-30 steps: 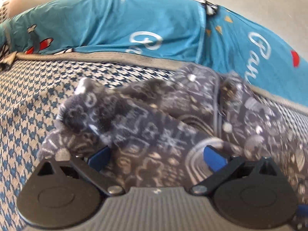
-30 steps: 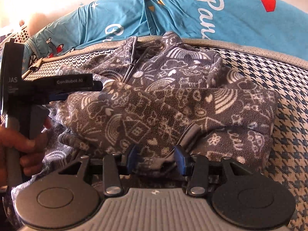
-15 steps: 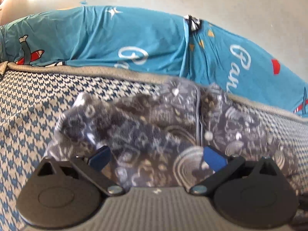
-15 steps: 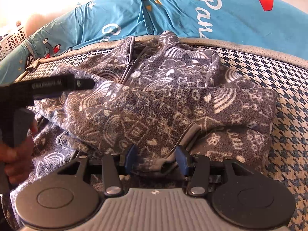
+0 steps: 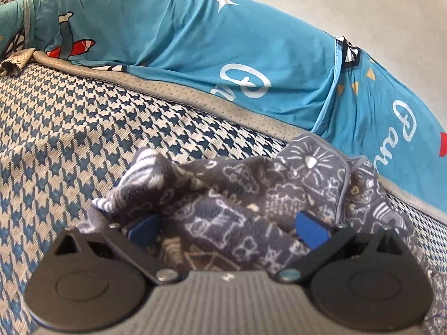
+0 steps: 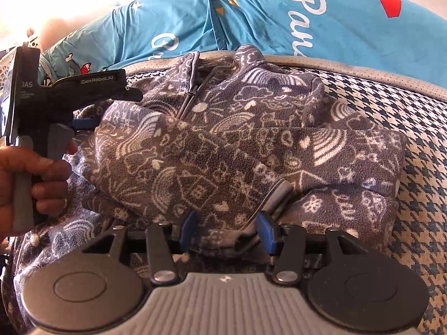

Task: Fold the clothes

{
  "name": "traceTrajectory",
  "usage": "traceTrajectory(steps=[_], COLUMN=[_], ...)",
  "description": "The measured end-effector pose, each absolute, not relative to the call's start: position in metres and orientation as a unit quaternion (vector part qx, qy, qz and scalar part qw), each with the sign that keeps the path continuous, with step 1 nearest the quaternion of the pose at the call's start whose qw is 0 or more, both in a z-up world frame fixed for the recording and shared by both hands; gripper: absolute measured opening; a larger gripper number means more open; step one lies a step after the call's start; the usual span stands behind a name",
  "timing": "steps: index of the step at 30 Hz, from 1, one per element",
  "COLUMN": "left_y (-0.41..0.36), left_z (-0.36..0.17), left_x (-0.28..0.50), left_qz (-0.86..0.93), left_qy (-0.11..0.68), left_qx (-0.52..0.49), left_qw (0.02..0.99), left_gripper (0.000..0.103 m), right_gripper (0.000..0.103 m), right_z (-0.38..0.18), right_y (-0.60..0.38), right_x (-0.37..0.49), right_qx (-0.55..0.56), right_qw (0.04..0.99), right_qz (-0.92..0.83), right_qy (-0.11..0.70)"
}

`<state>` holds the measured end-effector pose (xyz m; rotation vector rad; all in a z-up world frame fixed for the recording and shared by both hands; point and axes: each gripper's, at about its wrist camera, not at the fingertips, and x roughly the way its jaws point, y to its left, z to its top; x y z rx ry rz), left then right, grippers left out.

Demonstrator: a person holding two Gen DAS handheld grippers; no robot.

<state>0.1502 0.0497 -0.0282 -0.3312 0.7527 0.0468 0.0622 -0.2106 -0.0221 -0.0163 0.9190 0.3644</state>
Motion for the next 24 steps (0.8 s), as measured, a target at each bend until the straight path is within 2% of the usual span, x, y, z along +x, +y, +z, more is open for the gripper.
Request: traceTrajectory(steps=[10,16,24], left_y=[0.039,0.042,0.057], left_z=[-0.011,-0.004,-0.007], left_x=[0.113,0.065,0.009], left_qz=[0.002,-0.012,-0.023], left_qy=[0.392,0.386,0.400], left_qx=[-0.140,-0.084,-0.093], left_qw=[0.909,0.919,0.911], left_gripper=[0.103,0.103,0.103], right_gripper=[0.048,0.048,0.048], right_z=[-0.012,-0.003,0.011], right_y=[-0.213,-0.217,-0.238], right_x=[0.057,0.048,0.023], right_qx=[0.019,0.035,0.097], right_qw=[0.888,0.895,0.906], right_qz=[0.181,0.173,0.133], right_qy=[0.422,0.409,0.391])
